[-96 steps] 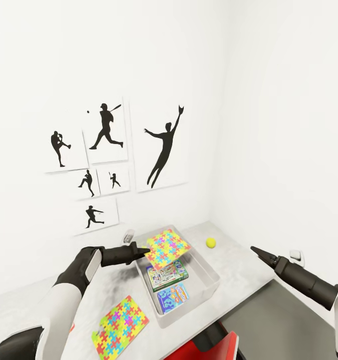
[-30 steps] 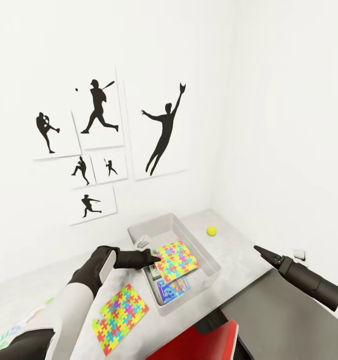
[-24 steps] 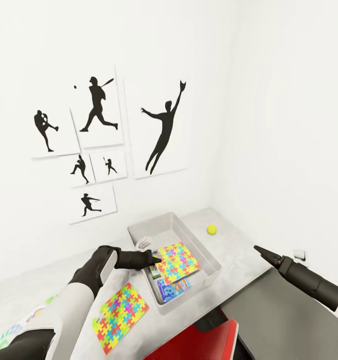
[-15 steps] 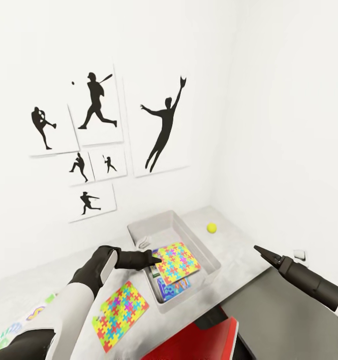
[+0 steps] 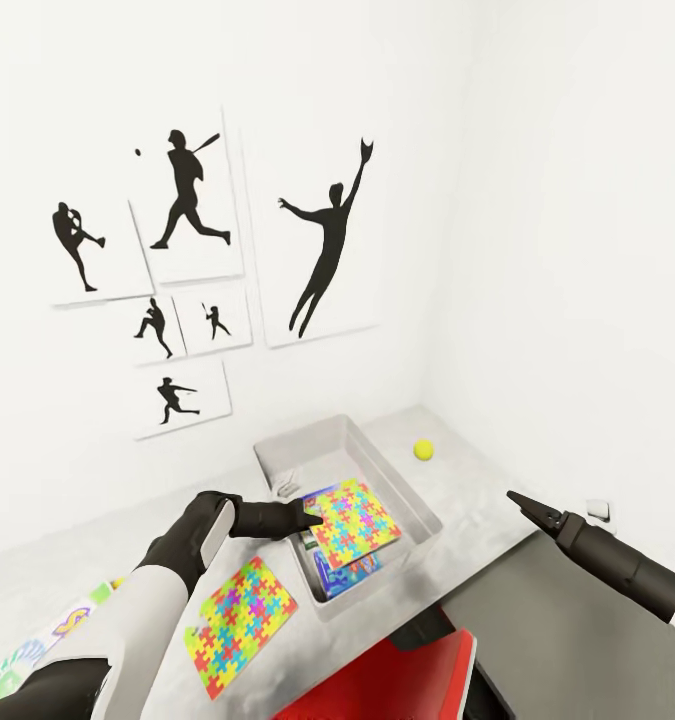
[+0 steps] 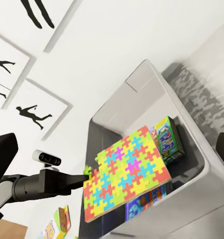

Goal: Put all the toys in the child's room - the three board games (two on the bed and one on the table), the two jigsaw puzzles on the table, and the tennis ball on the table - inside the toy box on the table in the child's room.

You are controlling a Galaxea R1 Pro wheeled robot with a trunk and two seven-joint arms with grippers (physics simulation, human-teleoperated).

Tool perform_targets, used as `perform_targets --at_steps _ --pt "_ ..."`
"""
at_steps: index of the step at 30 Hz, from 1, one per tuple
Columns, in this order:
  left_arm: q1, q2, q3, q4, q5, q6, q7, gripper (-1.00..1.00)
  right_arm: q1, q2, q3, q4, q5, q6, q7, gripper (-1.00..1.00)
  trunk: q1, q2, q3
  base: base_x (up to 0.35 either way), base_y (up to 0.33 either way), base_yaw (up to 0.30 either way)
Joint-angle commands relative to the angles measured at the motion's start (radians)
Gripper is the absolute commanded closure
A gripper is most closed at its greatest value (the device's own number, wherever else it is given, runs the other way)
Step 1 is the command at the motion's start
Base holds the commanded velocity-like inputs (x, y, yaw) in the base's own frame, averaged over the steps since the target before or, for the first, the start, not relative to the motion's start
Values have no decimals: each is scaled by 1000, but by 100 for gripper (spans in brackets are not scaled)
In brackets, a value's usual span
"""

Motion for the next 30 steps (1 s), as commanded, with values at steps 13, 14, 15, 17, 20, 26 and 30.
perform_targets --at_steps 13,14,15,17,20,26,30 --pt "-1 -1 4 0 -1 -4 -2 100 -1 0 -1 1 -2 6 2 -100 1 -2 -23 0 0 0" --pt "-1 -1 4 0 -1 -5 -2 100 -1 0 -1 1 -2 6 2 -100 1 -2 -25 0 0 0" --pt "-1 -1 4 0 -1 -8 -2 100 -1 0 -1 1 -2 6 2 -100 1 -2 -27 0 0 0" --pt "-1 -1 4 0 -1 -18 -1 100 -1 0 -1 0 -2 6 2 -100 1 -2 -30 0 0 0" --pt "-1 -1 4 0 -1 -25 -1 100 -1 0 -1 1 -2 6 2 -100 1 -2 -34 0 0 0" --pt "-1 0 4 0 -1 -29 -1 100 -1 0 -2 0 -2 6 3 -100 1 -2 -36 0 0 0" --pt "-1 -1 4 0 -1 -30 -1 100 -1 0 -2 0 -2 6 3 -100 1 -2 -37 0 0 0"
